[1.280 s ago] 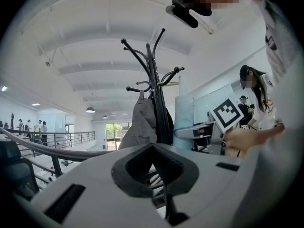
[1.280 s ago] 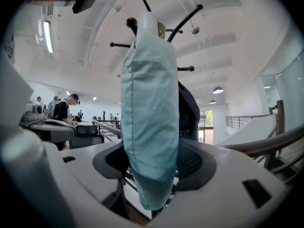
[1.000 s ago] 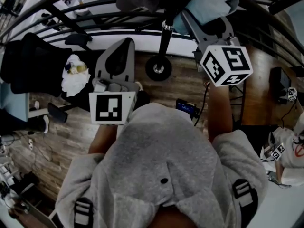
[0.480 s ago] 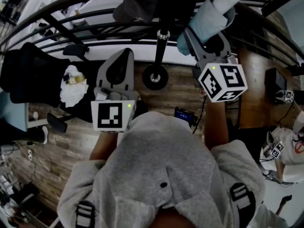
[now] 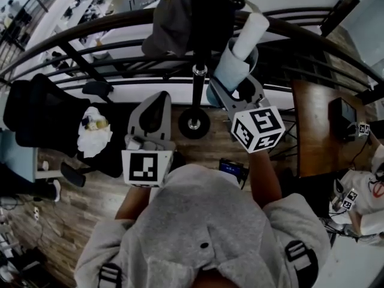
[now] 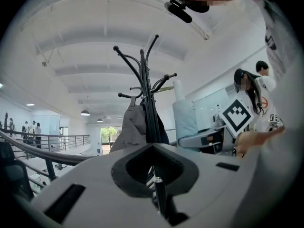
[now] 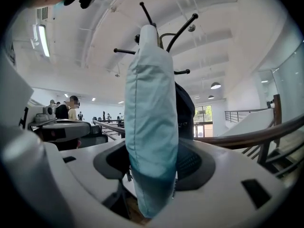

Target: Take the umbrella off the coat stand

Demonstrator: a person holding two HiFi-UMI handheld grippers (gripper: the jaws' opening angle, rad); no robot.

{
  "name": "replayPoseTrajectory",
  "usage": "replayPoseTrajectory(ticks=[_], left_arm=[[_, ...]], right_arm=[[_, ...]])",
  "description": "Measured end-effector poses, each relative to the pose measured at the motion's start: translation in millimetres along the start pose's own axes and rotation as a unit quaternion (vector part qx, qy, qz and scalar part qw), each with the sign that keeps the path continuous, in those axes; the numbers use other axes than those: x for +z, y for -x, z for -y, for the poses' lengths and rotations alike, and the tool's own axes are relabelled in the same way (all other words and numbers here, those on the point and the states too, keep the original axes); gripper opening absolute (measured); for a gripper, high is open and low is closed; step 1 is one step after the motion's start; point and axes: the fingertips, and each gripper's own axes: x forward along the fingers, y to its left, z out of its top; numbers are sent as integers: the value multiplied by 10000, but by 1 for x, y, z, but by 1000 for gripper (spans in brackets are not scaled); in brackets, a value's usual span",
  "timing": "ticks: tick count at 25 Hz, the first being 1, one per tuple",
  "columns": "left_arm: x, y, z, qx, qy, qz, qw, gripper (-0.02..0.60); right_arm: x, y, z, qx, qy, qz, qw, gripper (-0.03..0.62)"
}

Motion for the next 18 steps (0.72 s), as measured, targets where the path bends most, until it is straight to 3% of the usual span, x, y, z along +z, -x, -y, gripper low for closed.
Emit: replayPoseTrajectory(ticks=[7, 18], left_arm=[[4, 11, 0, 60, -88, -5, 9999, 11], [14, 28, 19, 24, -137, 68, 9999, 11]], right_arm=[[25, 10, -16, 51, 714, 321, 9969, 267], [46, 49, -39, 271, 900, 743, 9928, 267]])
